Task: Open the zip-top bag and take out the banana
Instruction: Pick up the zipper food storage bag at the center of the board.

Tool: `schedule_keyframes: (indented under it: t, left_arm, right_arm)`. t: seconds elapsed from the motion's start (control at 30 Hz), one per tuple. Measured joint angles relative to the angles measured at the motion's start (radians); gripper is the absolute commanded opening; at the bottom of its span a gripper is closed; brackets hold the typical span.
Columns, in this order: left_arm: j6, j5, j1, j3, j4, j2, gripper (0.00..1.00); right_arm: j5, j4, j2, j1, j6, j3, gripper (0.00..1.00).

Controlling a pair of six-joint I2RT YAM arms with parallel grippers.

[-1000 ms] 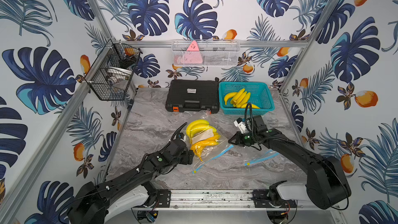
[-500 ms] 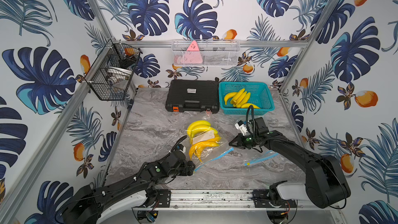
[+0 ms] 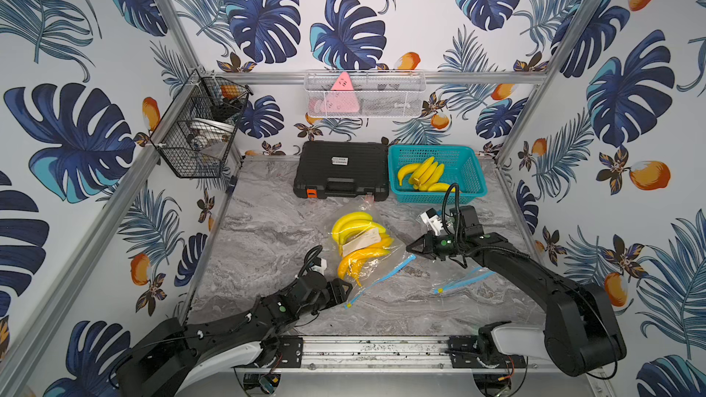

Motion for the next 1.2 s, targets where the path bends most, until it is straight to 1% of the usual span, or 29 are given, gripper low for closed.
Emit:
schedule_keyframes:
  t: [0.07, 0.17, 0.2, 0.27, 0.33, 0.57, 0.6, 0.77, 0.8, 0.83, 0.87, 0.9, 0.97, 1.0, 1.03, 1.07, 1.13, 1.2]
  left_arm:
    - [-0.022, 0.018, 0.000, -0.005, 0.053, 0.036, 0.68]
    - [-0.052, 0.032, 0.000, -0.029, 0.108, 0.052, 0.56]
    - [-0.058, 0.032, 0.000, -0.034, 0.109, 0.052, 0.54]
    - [-0.072, 0.032, 0.000, -0.037, 0.109, 0.052, 0.53]
    - [-0.079, 0.033, 0.000, -0.042, 0.124, 0.056, 0.47]
    - [-0.090, 0.041, 0.000, -0.045, 0.100, 0.074, 0.03]
    - [-0.090, 0.042, 0.000, -0.044, 0.093, 0.073, 0.00]
    - [-0.089, 0.043, 0.000, -0.039, 0.055, 0.034, 0.00]
    - [-0.089, 0.041, 0.000, -0.037, 0.039, 0.019, 0.00]
    - [-0.088, 0.037, 0.000, -0.031, 0.016, -0.002, 0.00]
    - [-0.079, 0.034, 0.000, -0.021, -0.008, -0.019, 0.00]
    - [-0.074, 0.031, 0.000, -0.010, -0.033, -0.035, 0.00]
    - [-0.067, 0.022, 0.000, 0.025, -0.093, -0.073, 0.00]
    - [-0.057, 0.018, 0.000, 0.040, -0.114, -0.085, 0.00]
    - [-0.044, 0.013, 0.000, 0.059, -0.138, -0.096, 0.00]
    - [-0.042, 0.008, 0.000, 0.074, -0.156, -0.101, 0.00]
    - [-0.023, 0.006, 0.002, 0.097, -0.187, -0.103, 0.00]
    - [-0.022, 0.008, 0.006, 0.119, -0.206, -0.087, 0.00]
  right_arm:
    - [0.000, 0.002, 0.000, 0.000, 0.011, -0.005, 0.00]
    - [0.005, 0.002, 0.000, 0.000, 0.009, -0.007, 0.00]
    - [0.007, 0.003, -0.001, -0.001, 0.009, -0.012, 0.00]
    - [0.007, 0.003, -0.004, -0.002, 0.010, -0.026, 0.00]
    - [0.006, 0.007, -0.007, -0.003, 0.011, -0.036, 0.00]
    - [-0.006, 0.063, -0.007, -0.009, 0.047, -0.053, 0.00]
    - [-0.007, 0.067, -0.007, -0.010, 0.056, -0.056, 0.00]
    - [-0.007, 0.082, -0.016, -0.014, 0.069, -0.067, 0.00]
    - [-0.006, 0.082, -0.019, -0.014, 0.069, -0.070, 0.06]
    - [-0.003, 0.082, -0.022, -0.014, 0.069, -0.072, 0.20]
    - [0.003, 0.080, -0.026, -0.014, 0.068, -0.074, 0.26]
    - [0.011, 0.072, -0.031, -0.014, 0.065, -0.074, 0.29]
    - [0.042, 0.044, -0.054, -0.014, 0.034, -0.074, 0.38]
    - [0.060, 0.024, -0.070, -0.014, 0.025, -0.072, 0.48]
    - [0.085, -0.005, -0.099, -0.014, 0.006, -0.071, 0.63]
    - [0.111, -0.033, -0.138, -0.014, -0.010, -0.070, 0.65]
    - [0.159, -0.081, -0.227, -0.008, -0.044, -0.064, 0.67]
    - [0.220, -0.114, -0.343, 0.021, -0.077, -0.055, 0.67]
